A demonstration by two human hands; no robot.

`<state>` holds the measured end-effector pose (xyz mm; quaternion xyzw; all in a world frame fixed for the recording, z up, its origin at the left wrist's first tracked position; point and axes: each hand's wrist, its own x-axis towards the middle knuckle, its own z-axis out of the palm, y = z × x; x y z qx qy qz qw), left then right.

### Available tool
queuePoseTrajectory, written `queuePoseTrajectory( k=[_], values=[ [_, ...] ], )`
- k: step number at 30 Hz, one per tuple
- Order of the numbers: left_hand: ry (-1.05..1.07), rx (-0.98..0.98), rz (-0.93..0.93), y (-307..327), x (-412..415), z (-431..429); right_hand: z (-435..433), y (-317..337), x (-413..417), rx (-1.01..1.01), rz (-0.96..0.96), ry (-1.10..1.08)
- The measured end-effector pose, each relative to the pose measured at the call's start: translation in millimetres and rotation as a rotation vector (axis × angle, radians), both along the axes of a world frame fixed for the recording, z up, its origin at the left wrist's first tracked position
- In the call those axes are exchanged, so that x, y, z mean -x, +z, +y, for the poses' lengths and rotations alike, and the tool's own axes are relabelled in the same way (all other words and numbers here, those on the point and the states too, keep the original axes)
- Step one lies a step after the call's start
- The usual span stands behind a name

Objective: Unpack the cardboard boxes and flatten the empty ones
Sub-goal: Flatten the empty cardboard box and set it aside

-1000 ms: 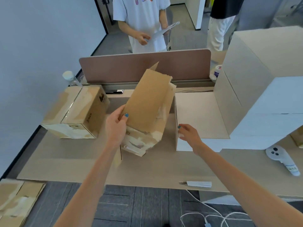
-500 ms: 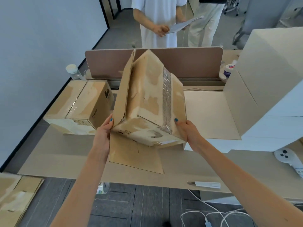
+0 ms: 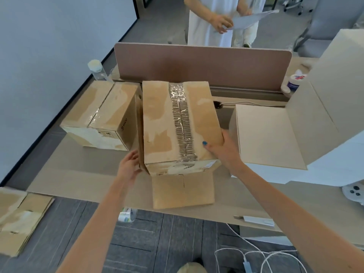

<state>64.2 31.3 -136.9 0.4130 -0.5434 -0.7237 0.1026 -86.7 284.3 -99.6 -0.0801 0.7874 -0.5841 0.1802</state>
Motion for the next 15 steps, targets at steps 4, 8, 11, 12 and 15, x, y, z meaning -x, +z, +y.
queuePoseTrajectory(
  k=[4,8,11,12,15],
  values=[
    [-0.083,-0.075,0.034,1.3,-6.4,-3.7,-22.3,-1.0,-9.1,-0.029,0.064,0.005],
    [-0.195,-0.012,0.009,-7.4,-2.8,-9.0,-43.0,-9.0,-21.8,-0.022,0.07,0.007],
    [-0.182,0.048,-0.065,-16.9,5.8,-9.8,-45.0,-22.6,-30.4,-0.049,0.064,-0.01],
    [-0.194,0.049,-0.071,-19.1,7.8,-8.3,-42.8,-27.6,-31.5,-0.063,0.06,-0.021],
    [-0.205,0.112,-0.089,-25.2,14.8,1.5,-34.0,-39.5,-30.0,-0.097,0.05,-0.054]
  ],
)
